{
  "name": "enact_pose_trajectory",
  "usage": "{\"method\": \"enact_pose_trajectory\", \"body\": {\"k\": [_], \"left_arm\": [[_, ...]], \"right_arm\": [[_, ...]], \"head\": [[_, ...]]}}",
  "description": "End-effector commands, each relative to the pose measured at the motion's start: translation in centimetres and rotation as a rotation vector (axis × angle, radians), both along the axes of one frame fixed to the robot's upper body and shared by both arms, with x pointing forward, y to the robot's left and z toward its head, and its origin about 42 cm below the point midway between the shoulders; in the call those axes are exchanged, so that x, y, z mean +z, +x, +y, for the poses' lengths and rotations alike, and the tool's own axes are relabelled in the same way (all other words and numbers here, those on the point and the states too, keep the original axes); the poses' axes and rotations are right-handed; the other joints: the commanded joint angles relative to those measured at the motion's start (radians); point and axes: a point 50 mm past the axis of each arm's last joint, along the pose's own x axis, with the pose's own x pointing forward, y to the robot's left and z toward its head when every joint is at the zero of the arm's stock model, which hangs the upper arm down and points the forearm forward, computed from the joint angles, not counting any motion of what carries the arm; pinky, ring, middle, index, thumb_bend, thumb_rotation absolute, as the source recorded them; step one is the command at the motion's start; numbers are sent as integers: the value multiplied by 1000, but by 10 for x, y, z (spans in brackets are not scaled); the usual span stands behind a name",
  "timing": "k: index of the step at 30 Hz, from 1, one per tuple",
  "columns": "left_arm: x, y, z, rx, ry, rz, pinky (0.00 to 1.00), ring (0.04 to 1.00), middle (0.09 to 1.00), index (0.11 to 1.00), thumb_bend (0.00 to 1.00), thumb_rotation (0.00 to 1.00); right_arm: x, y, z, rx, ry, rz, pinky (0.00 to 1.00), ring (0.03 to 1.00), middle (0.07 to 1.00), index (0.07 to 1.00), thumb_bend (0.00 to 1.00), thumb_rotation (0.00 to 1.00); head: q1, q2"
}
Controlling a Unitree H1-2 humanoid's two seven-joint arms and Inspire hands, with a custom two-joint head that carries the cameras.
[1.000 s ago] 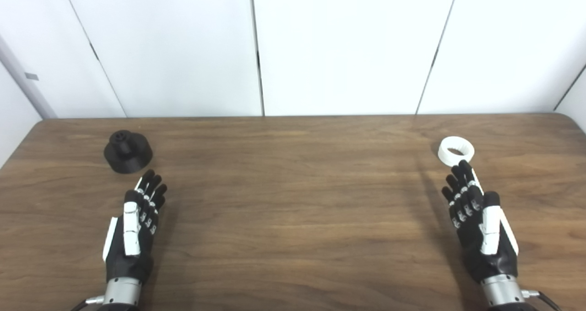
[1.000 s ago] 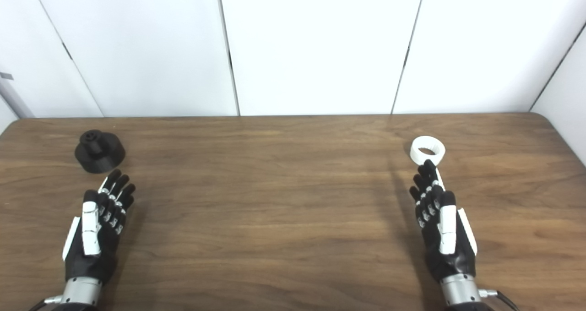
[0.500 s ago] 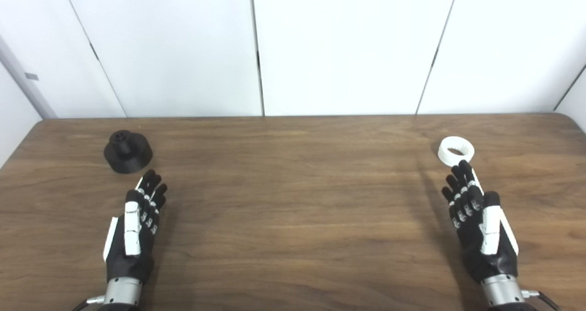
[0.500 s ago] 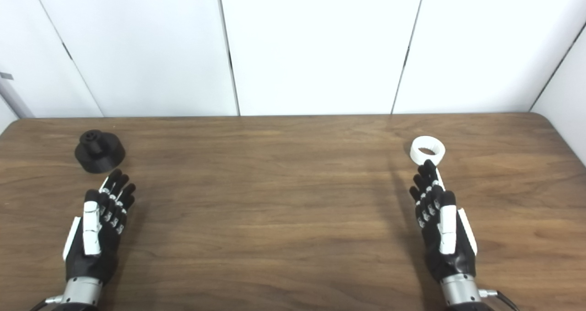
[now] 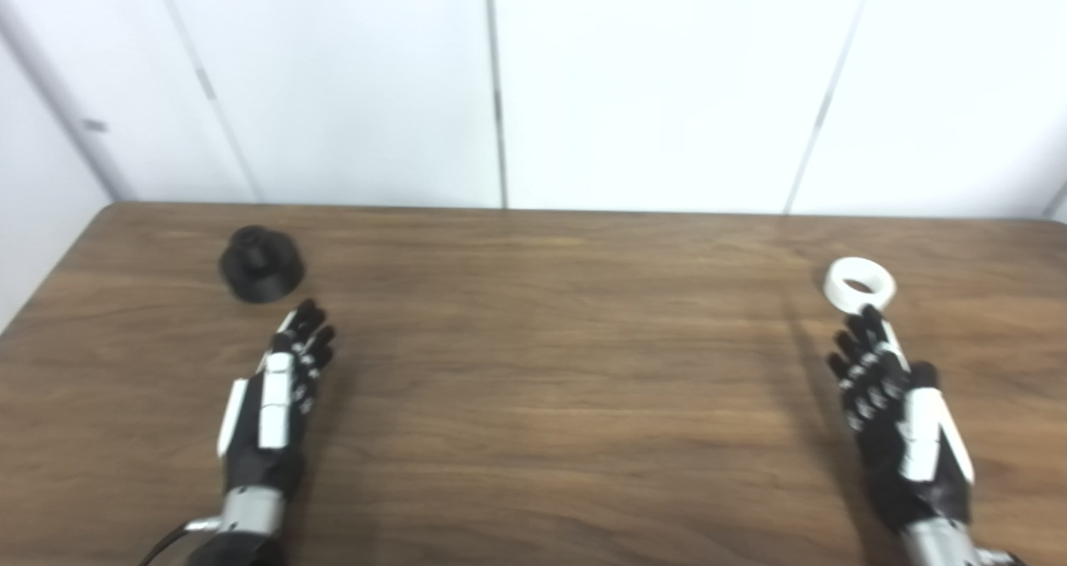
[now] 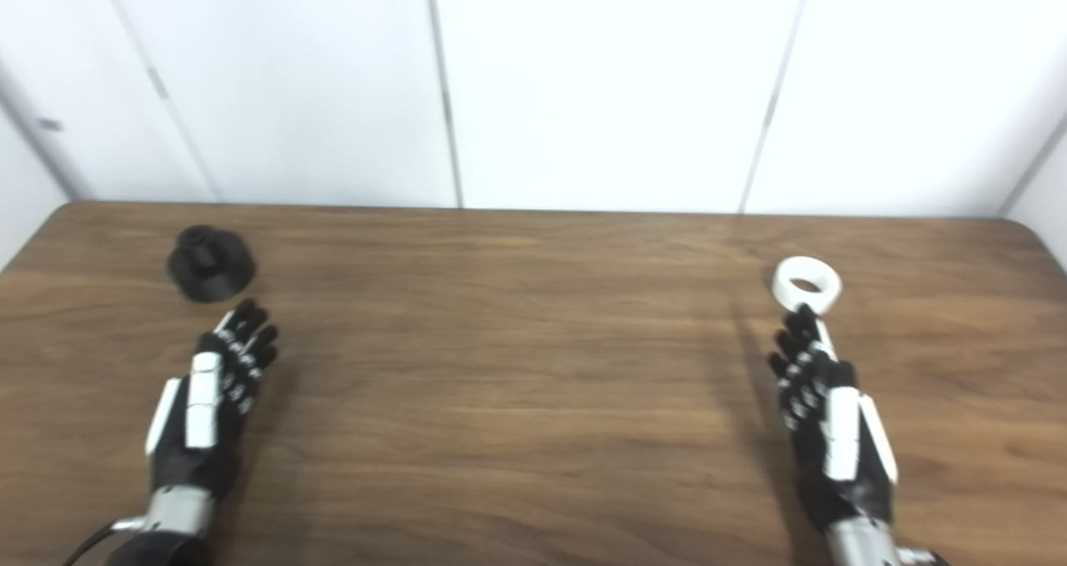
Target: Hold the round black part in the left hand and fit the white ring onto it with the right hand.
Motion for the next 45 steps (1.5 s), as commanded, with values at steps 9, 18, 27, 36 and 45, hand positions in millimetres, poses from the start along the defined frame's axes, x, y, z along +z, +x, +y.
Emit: {"method": "enact_pose_trajectory", "body": {"k": [9, 18, 27, 36, 45], "left_arm": [[14, 1, -19, -21, -3, -64, 991, 956, 961, 944, 615, 881], [7, 0, -26, -11, 3, -47, 982, 943, 960, 949, 623, 889], [2, 1, -32, -9, 19, -45, 984, 941, 957, 949, 614, 913], [-1, 2, -37, -10, 23, -47, 981, 942, 959, 952, 623, 894], [1, 2, -39, -2, 78, -52, 973, 942, 958, 950, 570, 852]], "right_arm": [[-5, -16, -24, 13, -35, 21, 1000, 1000, 1000, 1000, 685, 1000], [-8, -16, -28, 5, -55, 25, 1000, 1000, 1000, 1000, 753, 1000], [-5, -21, -26, -25, -64, 42, 1000, 1000, 1000, 1000, 651, 1000], [-7, -20, -33, -15, -70, 39, 1000, 1000, 1000, 1000, 660, 1000], [-9, -20, -34, -16, -76, 42, 1000, 1000, 1000, 1000, 664, 1000]], "head": [[103, -49], [159, -98], [191, -126], [204, -127], [191, -123]]}}
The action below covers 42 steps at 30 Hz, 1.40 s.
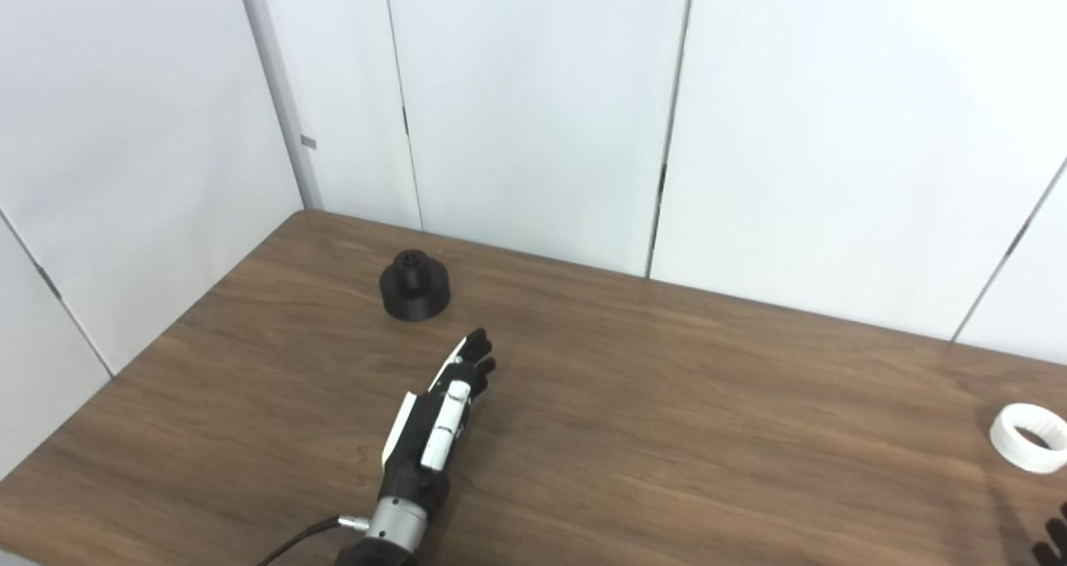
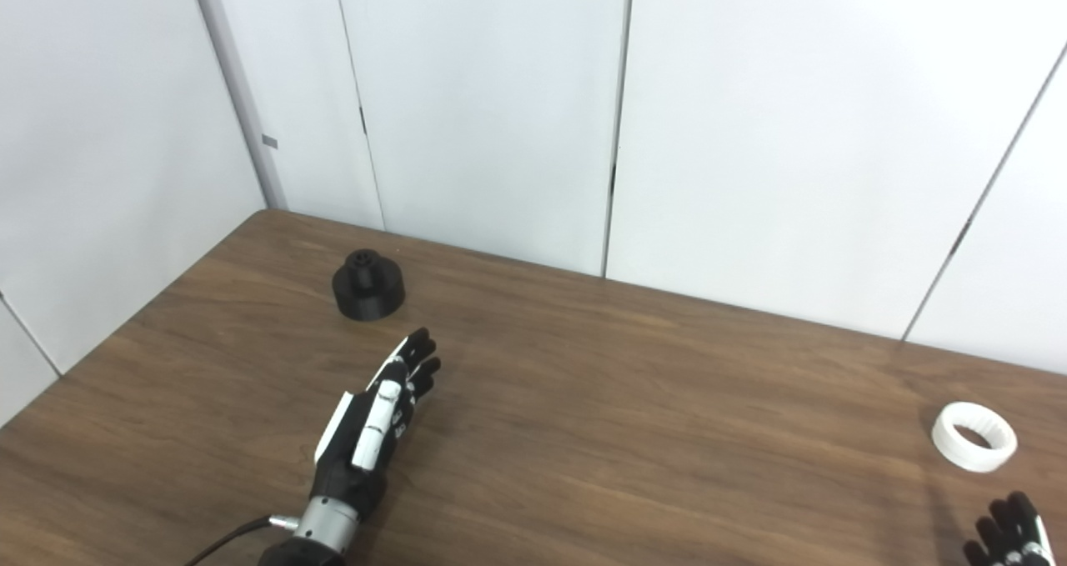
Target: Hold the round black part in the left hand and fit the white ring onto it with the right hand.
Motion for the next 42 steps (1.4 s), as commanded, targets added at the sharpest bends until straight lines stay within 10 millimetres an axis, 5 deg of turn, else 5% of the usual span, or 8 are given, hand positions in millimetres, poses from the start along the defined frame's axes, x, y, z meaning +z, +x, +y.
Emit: {"method": "enact_pose_trajectory", "body": {"k": [1, 8, 11, 15, 21, 30, 42], "left_arm": [[3, 4, -5, -2, 34, -37, 958, 939, 954, 948, 592, 818], [22, 0, -1, 64, 278, -68, 857, 892, 918, 937, 660, 595], [41, -1, 3, 120, 383, -89, 881, 905, 919, 939, 733, 466], [63, 5, 19, 185, 536, -85, 900, 938, 942, 953, 761, 422], [79, 19, 49, 275, 739, -47, 936, 973, 979, 956, 837, 511], [85, 37, 68, 366, 952, -19, 980, 987, 969, 923, 991, 565], [88, 72, 95, 438, 1147, 76, 1000, 1000, 975, 874, 1000, 669]], "right_arm": [[-7, -6, -4, -5, -2, 1, 1000, 1000, 1000, 1000, 662, 1000], [-7, -12, -7, -4, 7, 0, 1000, 1000, 1000, 1000, 661, 1000], [-6, -14, -7, 5, 7, -1, 1000, 1000, 1000, 1000, 652, 1000], [-5, -16, -6, 11, -8, 4, 1000, 1000, 1000, 1000, 643, 1000], [-5, -19, -2, 12, -18, 13, 1000, 1000, 1000, 1000, 654, 1000], [-3, -21, 1, 11, -26, 16, 1000, 1000, 1000, 1000, 669, 1000], [-2, -21, 3, 12, -34, 13, 1000, 1000, 998, 1000, 676, 1000]], "head": [[3, 0], [15, 10], [20, 15], [17, 19], [11, 21], [7, 26], [3, 28]]}}
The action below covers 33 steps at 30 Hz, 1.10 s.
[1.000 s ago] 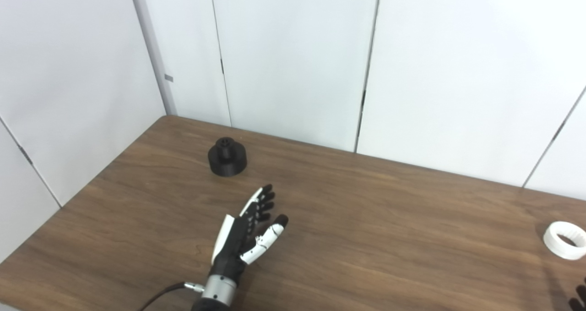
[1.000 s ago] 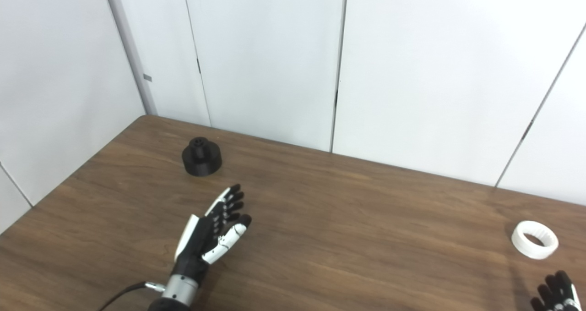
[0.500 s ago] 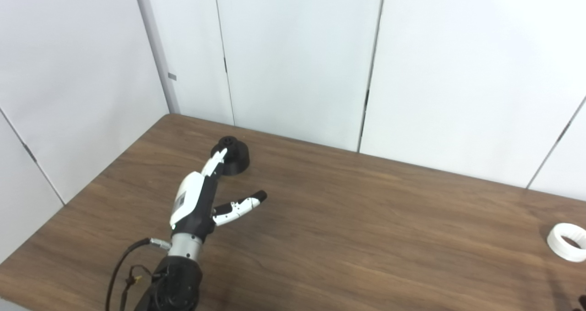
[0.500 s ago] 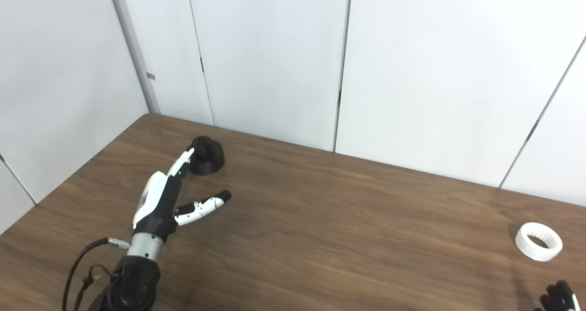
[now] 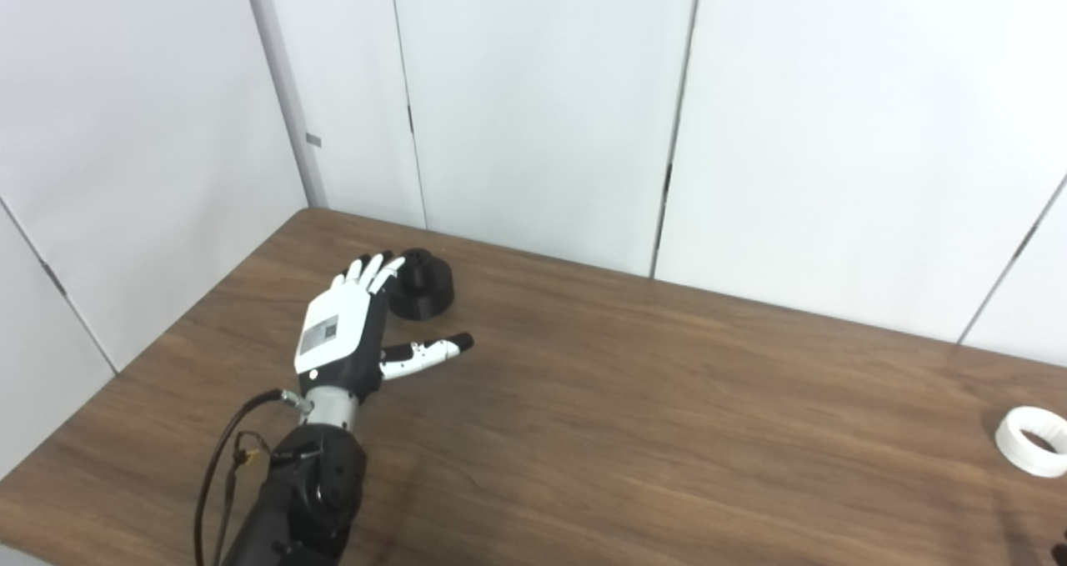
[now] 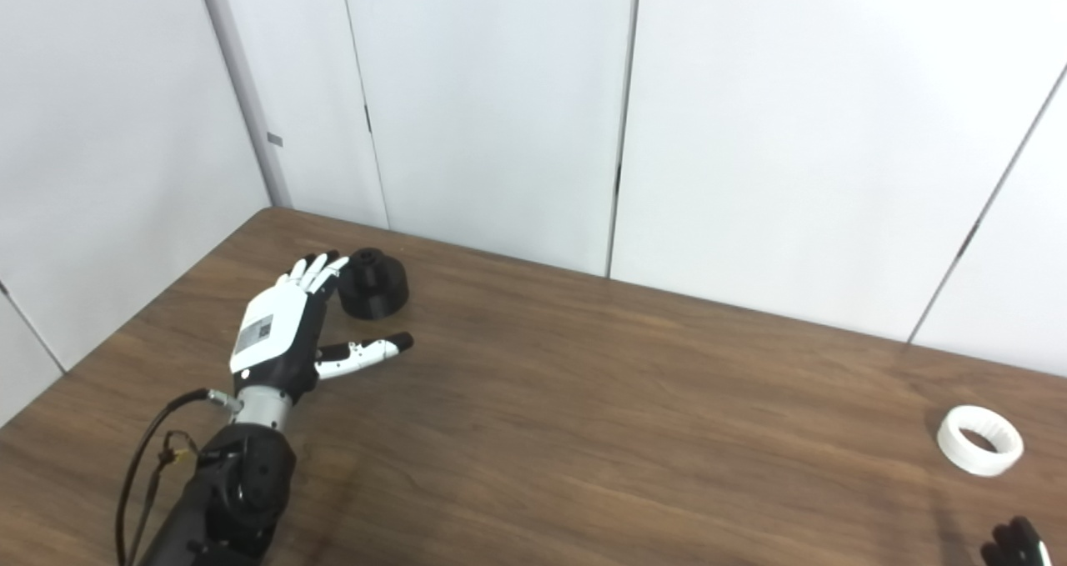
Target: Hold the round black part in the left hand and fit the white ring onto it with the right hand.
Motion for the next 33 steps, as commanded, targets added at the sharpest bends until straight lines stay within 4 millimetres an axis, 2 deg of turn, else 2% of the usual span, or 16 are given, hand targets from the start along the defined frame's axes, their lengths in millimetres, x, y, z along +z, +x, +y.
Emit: {"method": "enact_pose_trajectory", "body": {"k": [1, 10, 21, 33], "left_arm": [[22, 14, 11, 24, 63, -67, 1000, 1000, 975, 876, 1000, 666], [19, 32, 31, 65, 82, -32, 1000, 1000, 971, 888, 1000, 653], [18, 48, 44, 133, 52, -3, 1000, 1000, 976, 892, 1000, 671], [6, 68, 51, 186, 37, 74, 1000, 995, 967, 892, 1000, 668]], "right_arm": [[-2, -5, 4, 1, 15, -11, 1000, 1000, 999, 1000, 680, 1000], [1, -6, 7, -11, 16, -3, 985, 1000, 992, 1000, 673, 1000], [0, -6, 5, -7, 20, -4, 979, 1000, 991, 1000, 676, 1000], [1, -7, 5, -10, 18, -7, 977, 1000, 989, 1000, 679, 1000]], "head": [[0, 1], [-5, 7], [-7, 12], [-13, 20]]}}
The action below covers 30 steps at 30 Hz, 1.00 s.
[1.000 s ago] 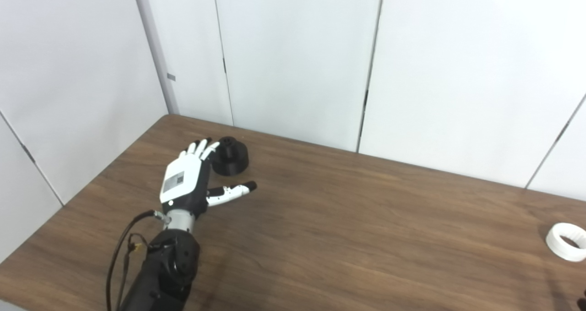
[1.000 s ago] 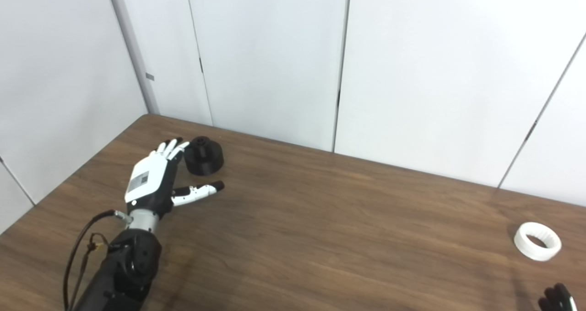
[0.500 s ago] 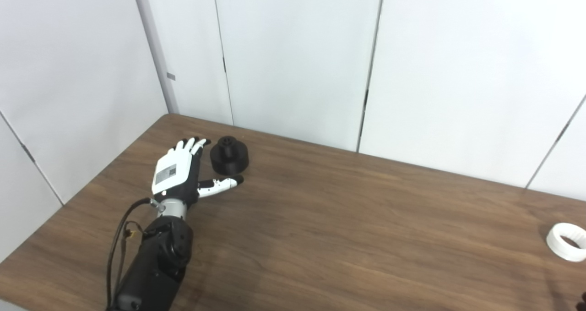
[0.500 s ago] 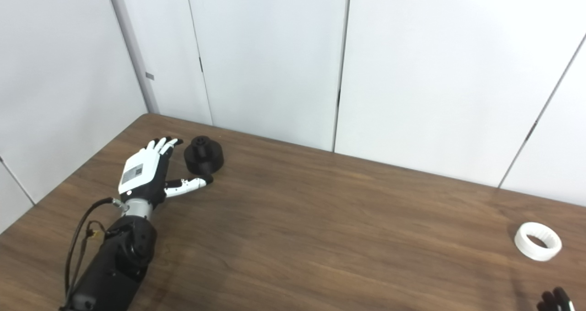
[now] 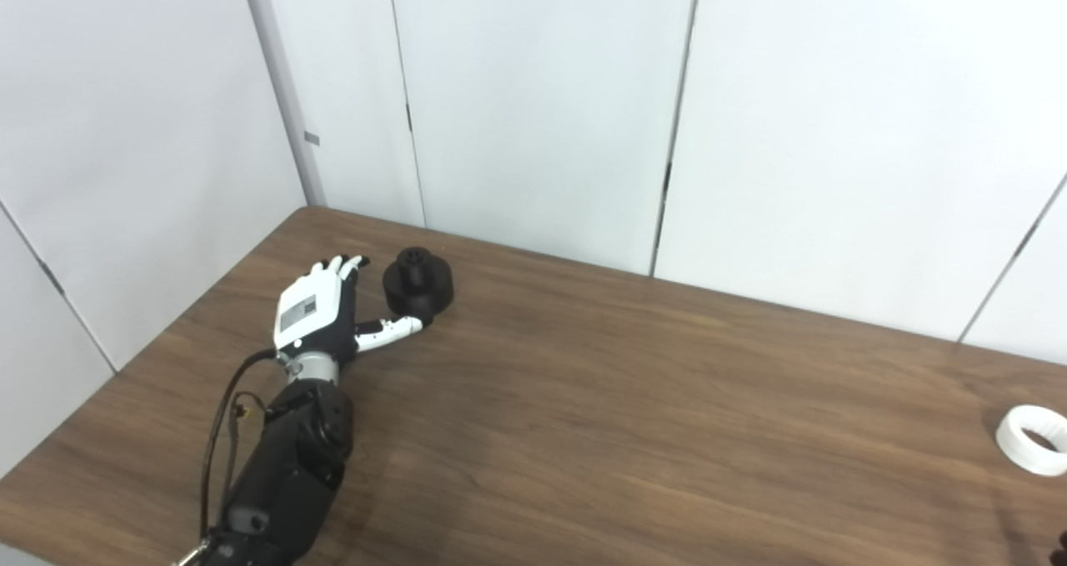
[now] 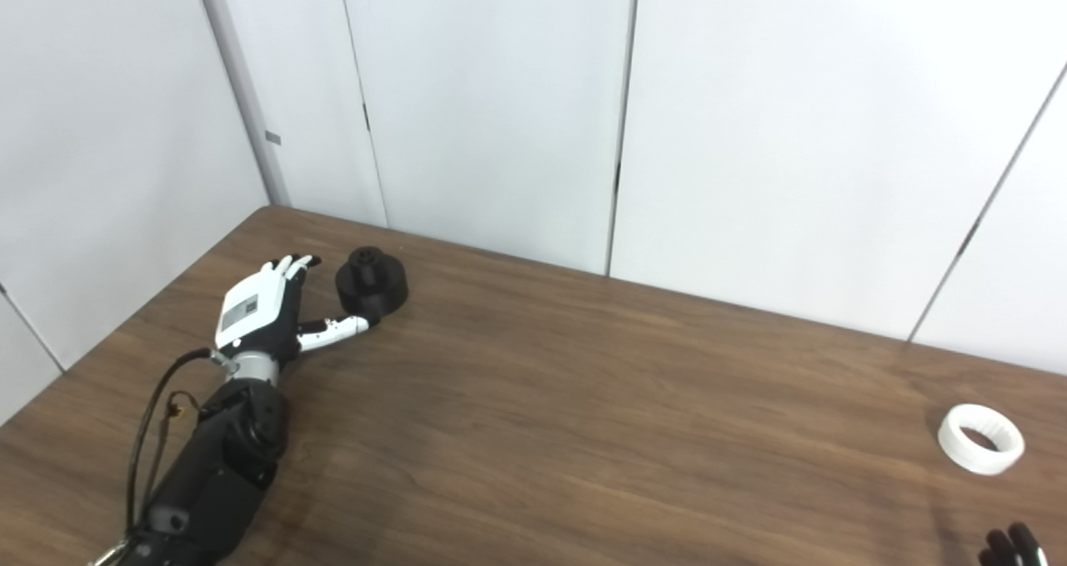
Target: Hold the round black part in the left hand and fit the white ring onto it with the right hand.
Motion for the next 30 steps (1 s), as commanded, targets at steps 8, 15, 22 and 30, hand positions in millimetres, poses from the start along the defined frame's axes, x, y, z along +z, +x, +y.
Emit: {"method": "enact_pose_trajectory", "body": {"k": [8, 15, 22, 30], "left_arm": [[29, 27, 8, 18, 59, -14, 1000, 996, 969, 883, 1000, 709], [26, 35, 8, 13, 41, 17, 1000, 998, 966, 883, 1000, 683], [25, 41, 7, 3, 24, 10, 1000, 1000, 970, 887, 1000, 661], [23, 49, 10, 3, 32, 11, 1000, 1000, 968, 885, 1000, 635]], "right_arm": [[4, -3, 4, -5, 4, -5, 961, 1000, 986, 1000, 681, 1000], [3, -3, 5, -8, 1, -8, 946, 1000, 981, 1000, 683, 1000], [2, -3, 5, -4, -4, -15, 925, 1000, 974, 996, 686, 1000], [3, -3, 7, -6, -5, -11, 917, 1000, 972, 993, 688, 1000]], "head": [[-10, 8], [-16, 9], [-17, 8], [-22, 8]]}}
